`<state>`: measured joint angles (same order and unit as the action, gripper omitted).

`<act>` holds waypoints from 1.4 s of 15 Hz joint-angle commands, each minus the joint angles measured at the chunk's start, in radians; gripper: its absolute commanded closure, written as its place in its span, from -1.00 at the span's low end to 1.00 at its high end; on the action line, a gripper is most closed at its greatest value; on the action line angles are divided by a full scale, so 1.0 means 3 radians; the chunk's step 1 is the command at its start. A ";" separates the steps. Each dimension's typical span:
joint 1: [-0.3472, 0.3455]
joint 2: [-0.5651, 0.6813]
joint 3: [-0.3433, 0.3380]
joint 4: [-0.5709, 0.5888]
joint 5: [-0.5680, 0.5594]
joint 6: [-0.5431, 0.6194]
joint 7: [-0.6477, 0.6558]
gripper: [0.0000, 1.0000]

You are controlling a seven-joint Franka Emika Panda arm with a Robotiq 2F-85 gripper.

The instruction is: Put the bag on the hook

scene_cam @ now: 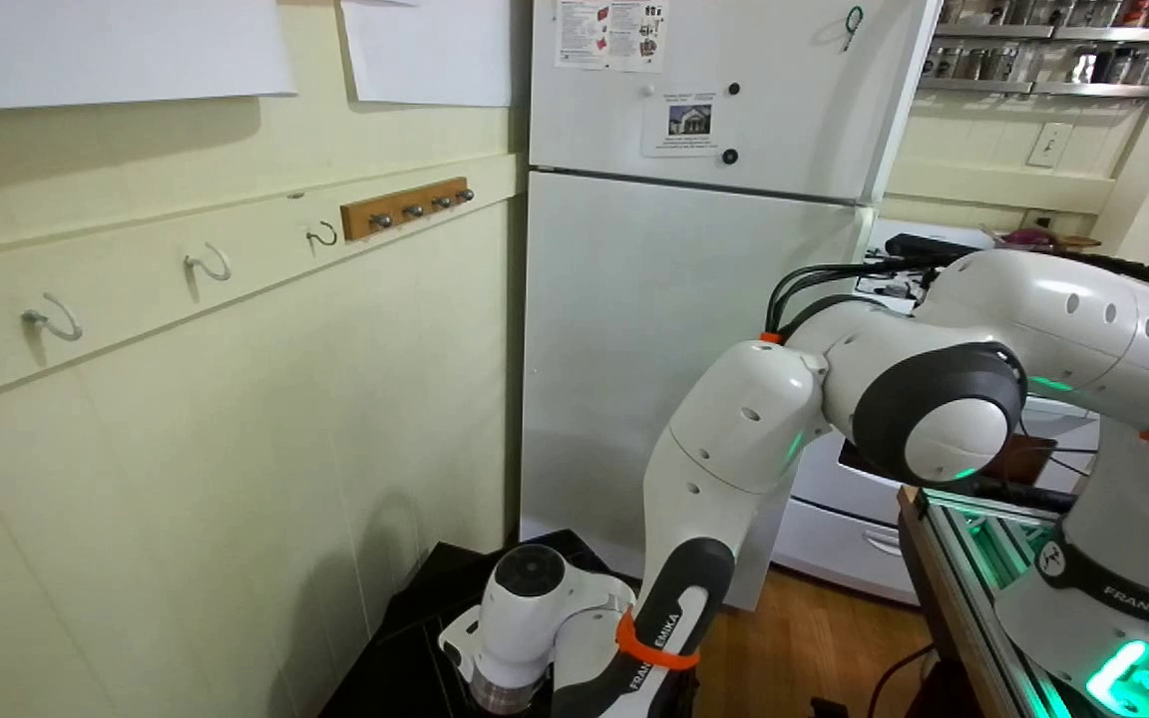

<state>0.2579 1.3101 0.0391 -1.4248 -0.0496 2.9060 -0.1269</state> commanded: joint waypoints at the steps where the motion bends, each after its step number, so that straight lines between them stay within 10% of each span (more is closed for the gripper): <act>1: 0.0002 -0.0131 0.0016 -0.0160 -0.0075 0.0144 0.0113 0.96; 21: 0.0335 -0.1557 -0.0682 -0.1435 -0.0075 0.0112 0.0835 0.96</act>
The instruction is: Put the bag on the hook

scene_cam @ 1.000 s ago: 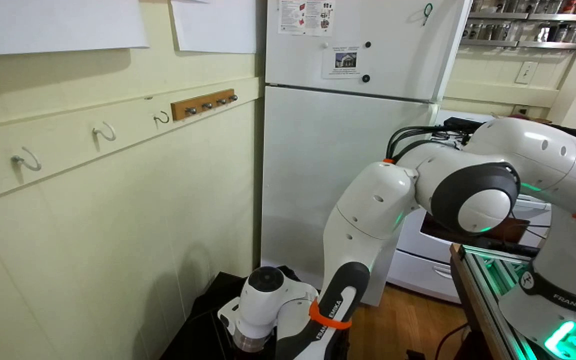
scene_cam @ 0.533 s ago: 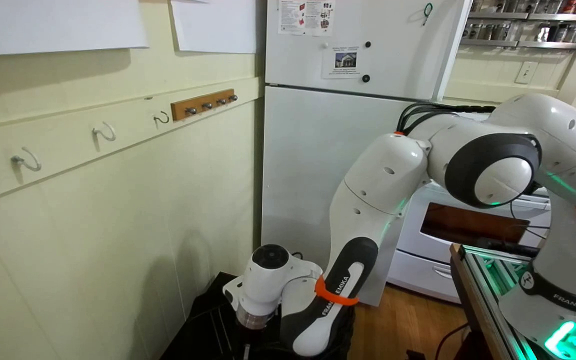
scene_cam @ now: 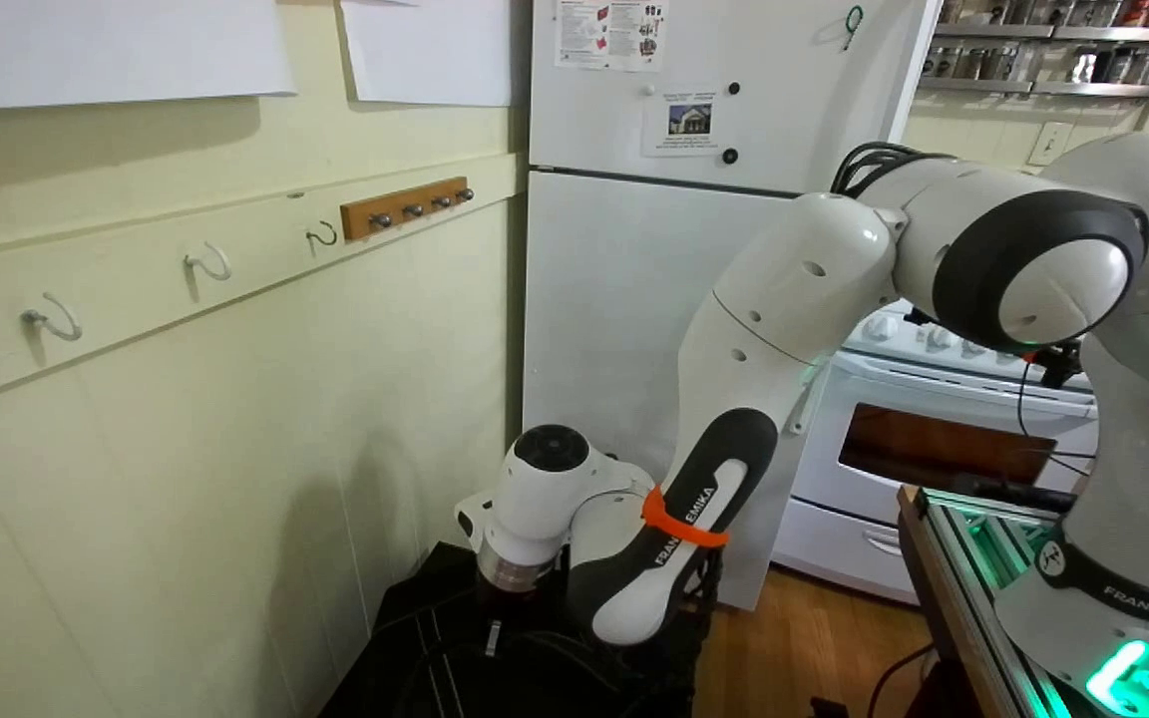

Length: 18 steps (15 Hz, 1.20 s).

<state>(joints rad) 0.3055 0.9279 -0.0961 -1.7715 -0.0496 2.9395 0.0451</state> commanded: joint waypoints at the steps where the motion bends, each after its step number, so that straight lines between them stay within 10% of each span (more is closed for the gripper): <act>1: 0.0230 -0.0340 -0.0317 -0.0330 -0.0085 0.0017 0.0326 0.96; 12: 0.1054 -0.0864 -0.1456 -0.0861 -0.0425 0.0211 0.1131 0.96; 18: 0.0964 -0.0818 -0.1372 -0.0762 -0.0387 0.0095 0.1046 0.86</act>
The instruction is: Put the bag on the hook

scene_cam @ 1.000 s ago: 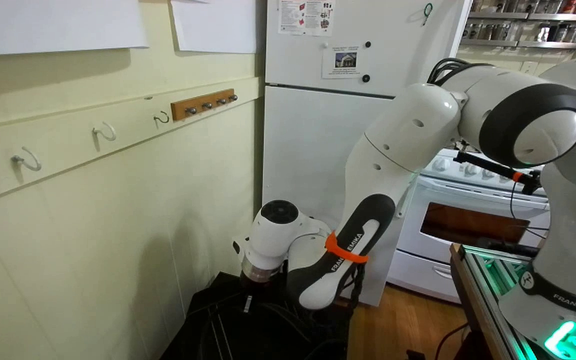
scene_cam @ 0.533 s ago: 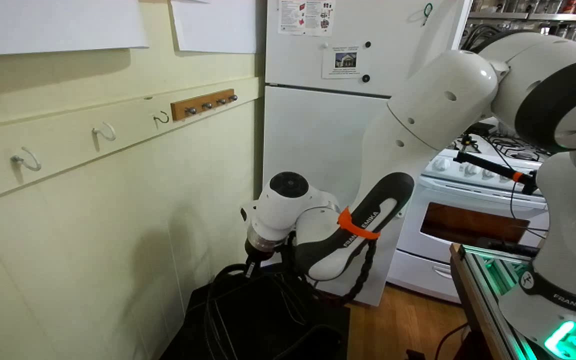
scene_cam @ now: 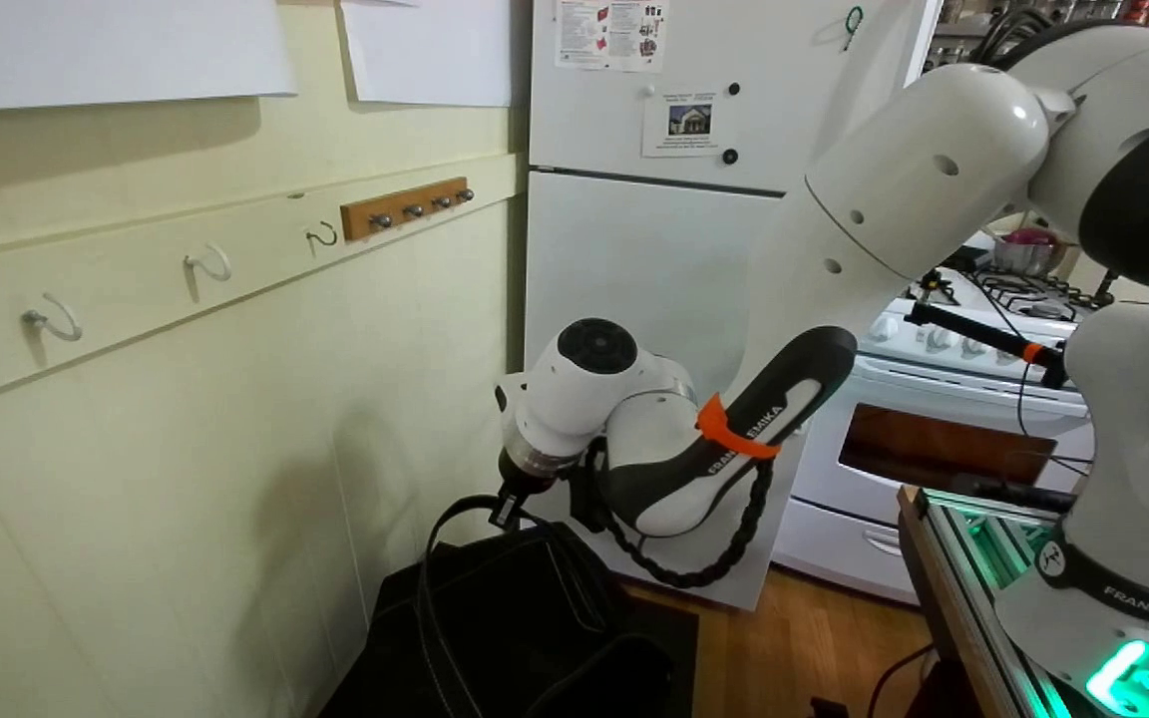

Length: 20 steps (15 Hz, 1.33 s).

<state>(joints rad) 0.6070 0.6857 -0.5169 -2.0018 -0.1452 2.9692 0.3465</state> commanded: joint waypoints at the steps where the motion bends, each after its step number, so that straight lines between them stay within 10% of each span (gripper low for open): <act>1: -0.0040 -0.0010 0.0031 0.0005 -0.0068 -0.0003 0.0043 0.86; 4: 0.0086 -0.0044 -0.0178 -0.0044 -0.0107 0.0055 0.0153 0.96; 12: 0.1048 0.0030 -0.1658 -0.0261 0.0030 0.0548 0.0387 0.96; 20: 0.1561 0.0294 -0.2249 -0.0364 0.0780 0.1098 0.0112 0.96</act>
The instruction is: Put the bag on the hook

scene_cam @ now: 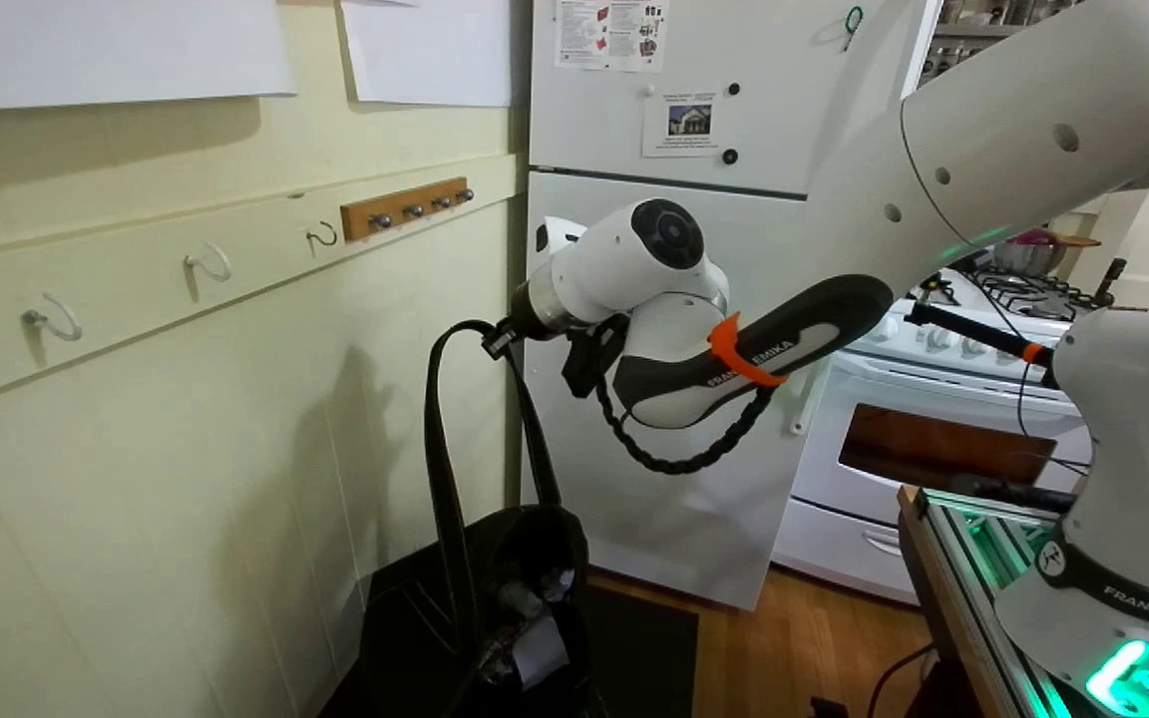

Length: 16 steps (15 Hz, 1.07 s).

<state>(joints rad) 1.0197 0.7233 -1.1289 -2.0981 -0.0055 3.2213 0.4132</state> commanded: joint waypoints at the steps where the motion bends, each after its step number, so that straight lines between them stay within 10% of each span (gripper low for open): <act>1: 0.0217 0.0190 -0.0236 -0.0051 0.0419 0.0321 -0.0155 0.96; 16: 0.0505 0.0371 -0.0623 0.0074 0.1272 0.0653 -0.0556 0.96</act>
<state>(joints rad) 1.1662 0.8100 -1.2733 -2.1034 0.3324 3.3730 0.2770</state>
